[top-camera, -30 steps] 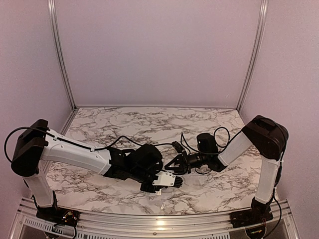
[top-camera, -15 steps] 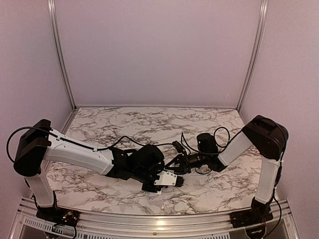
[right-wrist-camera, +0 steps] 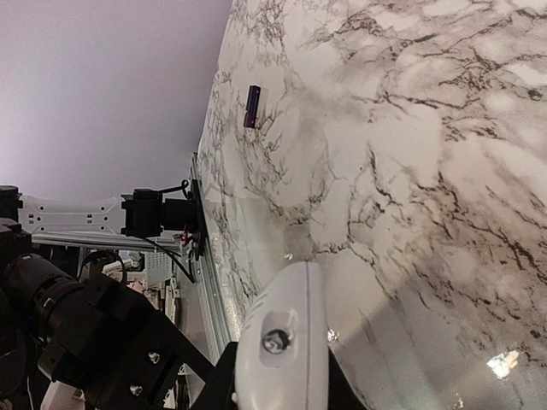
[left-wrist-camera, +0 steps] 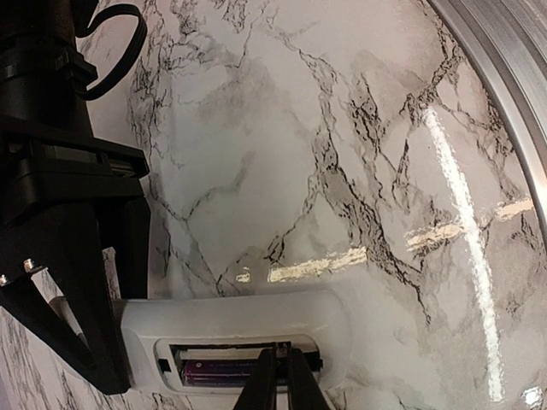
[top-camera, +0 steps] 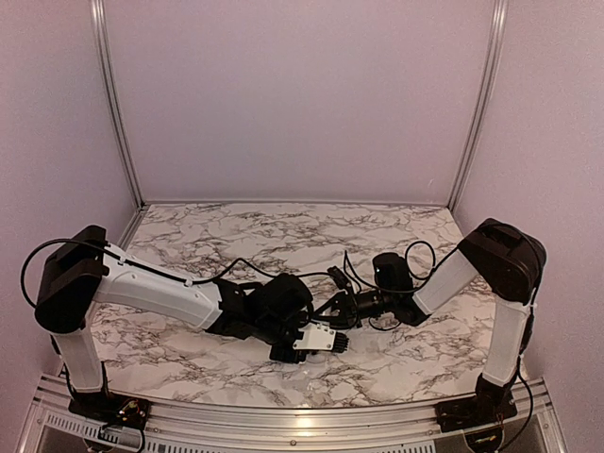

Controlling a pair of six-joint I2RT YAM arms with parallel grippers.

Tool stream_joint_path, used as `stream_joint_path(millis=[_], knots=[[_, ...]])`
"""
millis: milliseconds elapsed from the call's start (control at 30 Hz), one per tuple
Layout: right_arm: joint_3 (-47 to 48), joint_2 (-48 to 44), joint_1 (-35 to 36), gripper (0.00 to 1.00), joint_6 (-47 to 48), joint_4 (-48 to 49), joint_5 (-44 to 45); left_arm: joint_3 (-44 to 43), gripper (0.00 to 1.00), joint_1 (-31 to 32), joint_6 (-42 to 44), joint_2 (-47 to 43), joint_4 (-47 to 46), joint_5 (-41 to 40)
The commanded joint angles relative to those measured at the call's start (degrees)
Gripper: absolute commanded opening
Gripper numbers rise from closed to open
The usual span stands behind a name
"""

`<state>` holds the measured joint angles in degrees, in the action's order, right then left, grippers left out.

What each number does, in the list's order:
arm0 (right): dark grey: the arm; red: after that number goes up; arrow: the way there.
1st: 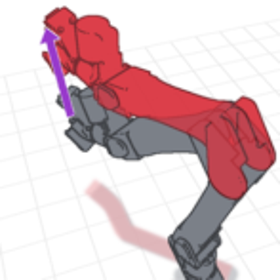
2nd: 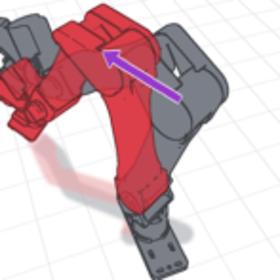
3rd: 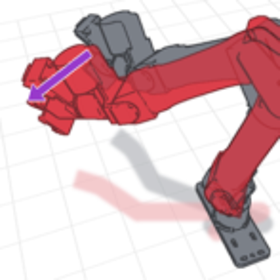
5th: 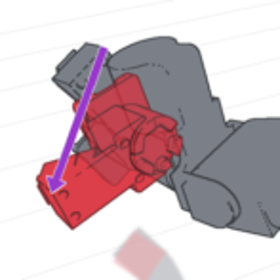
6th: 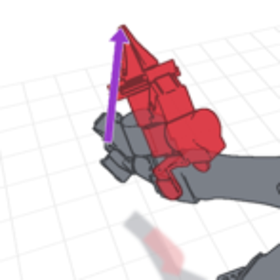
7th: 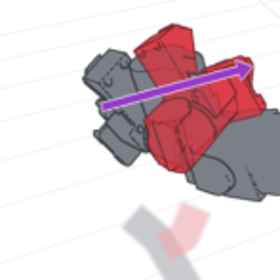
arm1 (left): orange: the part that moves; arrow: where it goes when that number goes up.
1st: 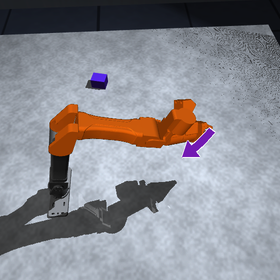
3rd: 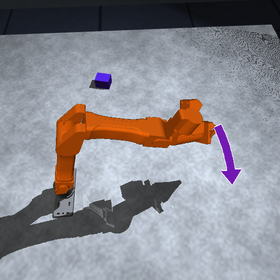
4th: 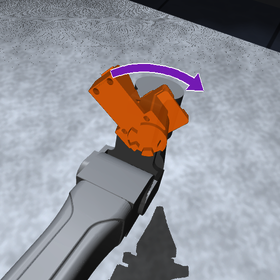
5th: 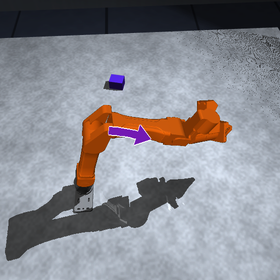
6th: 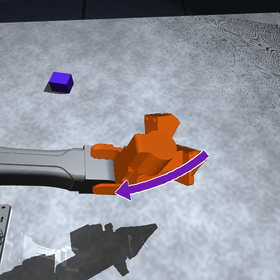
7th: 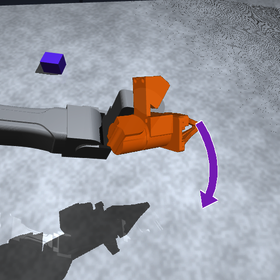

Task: Load the batteries into the remote control
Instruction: Load the battery into the battery compartment, then adjust the battery in the battery compartment.

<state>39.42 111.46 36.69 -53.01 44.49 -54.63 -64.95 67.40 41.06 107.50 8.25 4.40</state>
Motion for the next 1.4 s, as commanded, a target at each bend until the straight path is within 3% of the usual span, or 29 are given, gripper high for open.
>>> stream_joint_path(millis=[0,433,633,767,867,967,1067,1167,1367], knots=[[0.14,-3.48,0.76,0.0,-2.01,3.75,-6.19,0.09,0.06,-2.01,-0.87,3.91,5.6,-1.36],[-0.88,-2.89,-0.19,0.0,-1.39,3.93,-4.34,2.79,0.15,-2.33,-3.96,-6.5,-1.92,1.28],[-0.88,-3.16,-0.69,0.0,-1.21,3.89,-2.93,6.98,0.28,-1.93,-8.66,-14.04,-9.3,2.88],[-1.32,-4.78,-1.07,0.0,-1.77,6.02,-2.01,10.71,0.5,-2.6,-19.01,-19.32,-16.21,-1.02],[-1.35,-6.76,-1.26,0.0,-1.72,7.55,-1.22,14.56,0.73,-4.99,-30.5,-23.44,-22.74,-3.88],[-0.94,-9.39,-1.5,0.0,-0.34,7.67,-0.48,14.89,0.97,-8.65,-44.47,-25.92,-23.63,-7.68],[0.27,-12.15,-1.71,0.0,2.76,4.37,0.75,12.19,0.99,-11.04,-54.4,-25.26,-17.93,-9.32],[1.82,-15.03,-1.71,0.0,6.55,-0.42,2.51,9.73,0.99,-11.68,-55.44,-23.17,-14.47,-2.67],[5.06,-17.58,-1.74,0.0,10.81,-7.2,5.17,11.42,0.99,-11.43,-56.84,-21.94,-17.42,5.43]])
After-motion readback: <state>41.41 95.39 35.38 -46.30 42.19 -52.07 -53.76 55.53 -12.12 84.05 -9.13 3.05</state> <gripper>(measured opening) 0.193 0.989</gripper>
